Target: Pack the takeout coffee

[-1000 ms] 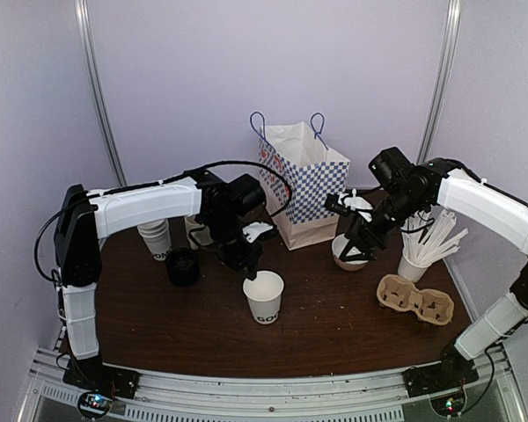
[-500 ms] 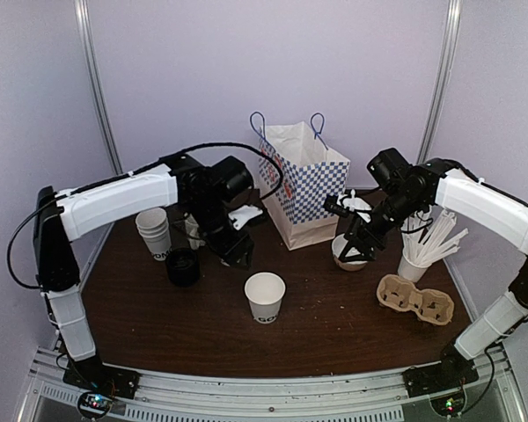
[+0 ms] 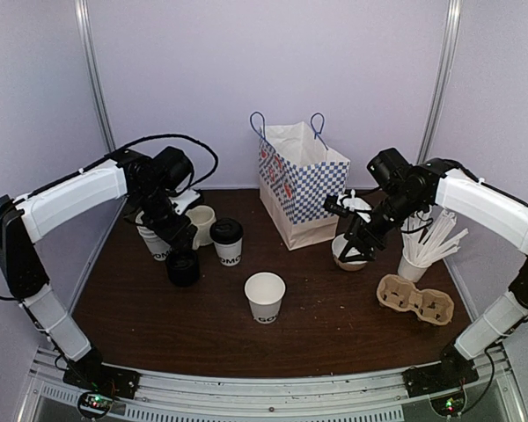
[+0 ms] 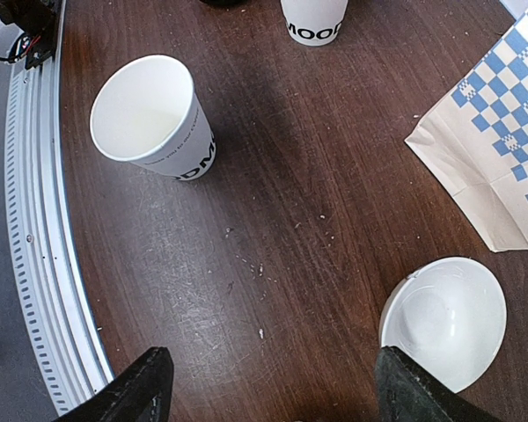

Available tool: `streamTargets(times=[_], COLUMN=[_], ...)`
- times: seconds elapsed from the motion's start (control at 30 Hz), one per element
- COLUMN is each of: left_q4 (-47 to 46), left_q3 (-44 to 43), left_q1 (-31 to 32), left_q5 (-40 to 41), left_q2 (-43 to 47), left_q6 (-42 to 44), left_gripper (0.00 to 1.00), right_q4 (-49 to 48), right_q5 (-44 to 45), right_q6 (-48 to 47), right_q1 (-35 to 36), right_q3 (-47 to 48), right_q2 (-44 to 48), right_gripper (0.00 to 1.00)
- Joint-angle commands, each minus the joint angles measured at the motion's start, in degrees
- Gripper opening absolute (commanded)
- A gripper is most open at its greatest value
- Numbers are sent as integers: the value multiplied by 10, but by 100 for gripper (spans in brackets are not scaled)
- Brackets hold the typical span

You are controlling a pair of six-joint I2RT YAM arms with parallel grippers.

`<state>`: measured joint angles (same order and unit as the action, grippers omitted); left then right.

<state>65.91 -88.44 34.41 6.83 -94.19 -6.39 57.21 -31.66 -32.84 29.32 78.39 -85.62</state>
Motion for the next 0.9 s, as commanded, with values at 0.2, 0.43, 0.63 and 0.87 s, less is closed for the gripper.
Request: streamTargets(times=[0.2,0.43,0.63,0.87], left_q4=[-59,-74,-56,-55], left_q3=[18,11,-2,6], left_q1=[7,7,7,7], left_q5=[-22,-21,-12,-12], left_q2=[-74,-115,-148,-153], left_q6=[19,8,-2,-4], left_gripper=[70,59,45,40], right_q4=[1,-6,-7,-2], right_q5=[3,8,9,3], right_q6=[-2,-3,-4,-5], right_q1=[-1,-1,-1,-1], right_q3=[3,-10,-11,-3], right_q2=[12,21,20,10], right_gripper=[83,83,83,83])
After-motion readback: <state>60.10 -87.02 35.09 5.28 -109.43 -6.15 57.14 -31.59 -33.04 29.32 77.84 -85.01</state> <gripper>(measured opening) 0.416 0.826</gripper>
